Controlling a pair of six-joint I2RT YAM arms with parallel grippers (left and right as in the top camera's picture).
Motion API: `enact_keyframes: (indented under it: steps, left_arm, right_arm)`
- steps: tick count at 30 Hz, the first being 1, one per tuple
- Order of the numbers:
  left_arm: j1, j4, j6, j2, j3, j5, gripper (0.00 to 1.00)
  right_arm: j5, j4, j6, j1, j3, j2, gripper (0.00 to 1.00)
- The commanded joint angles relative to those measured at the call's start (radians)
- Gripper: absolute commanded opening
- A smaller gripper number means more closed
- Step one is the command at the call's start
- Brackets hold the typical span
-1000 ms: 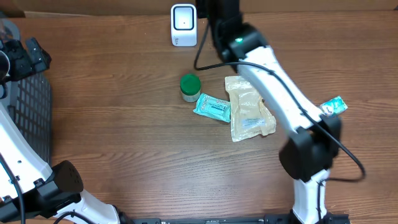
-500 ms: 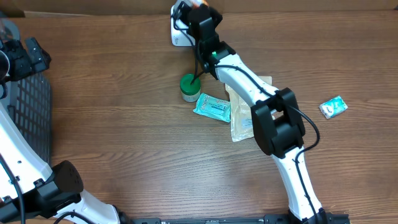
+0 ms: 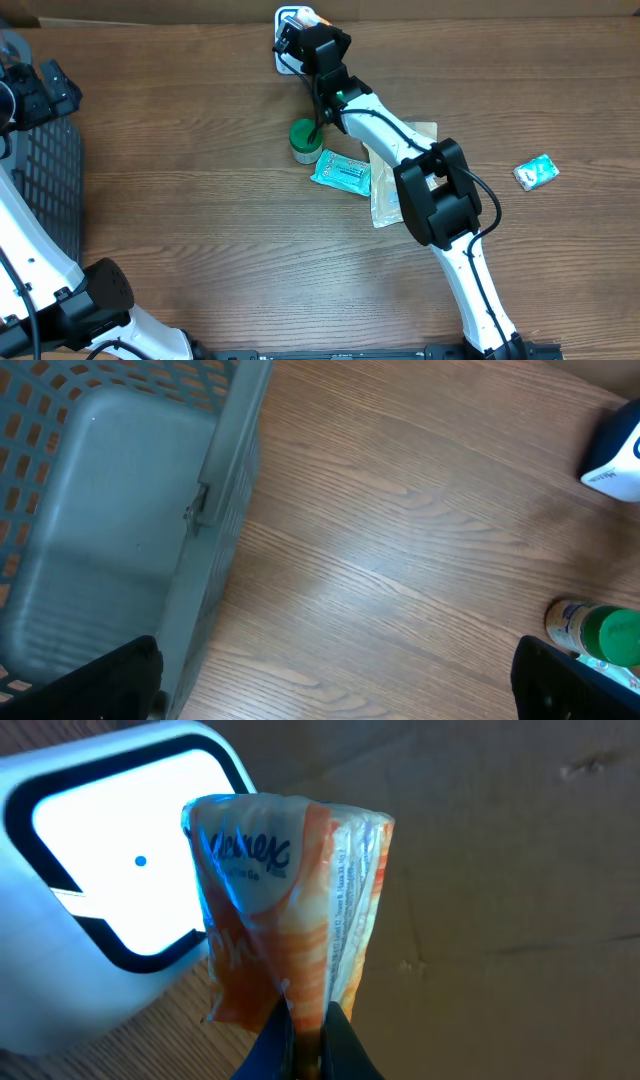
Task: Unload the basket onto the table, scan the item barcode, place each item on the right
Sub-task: 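Hold the orange tissue pack in front of the white scanner, then move the tissue pack right and release it beside the teal packet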
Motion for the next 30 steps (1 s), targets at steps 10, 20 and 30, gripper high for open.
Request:
enact_keyframes:
  steps: [10,20,30]
  left_arm:
    - [-0.006,0.001,0.019,-0.013,0.012,0.0,0.99]
    - [-0.006,0.001,0.019,-0.013,0.011,0.0,1.0]
    - [-0.006,0.001,0.019,-0.013,0.012,0.0,1.0]
  right_arm:
    - [0.014,-0.007,0.033,0.045,0.014,-0.037,0.04]
    - [-0.034,-0.351,0.467,0.045,0.014,-0.328,0.04]
    - [-0.332,-1.195,1.145,-0.115,0.014,-0.673,0.04]
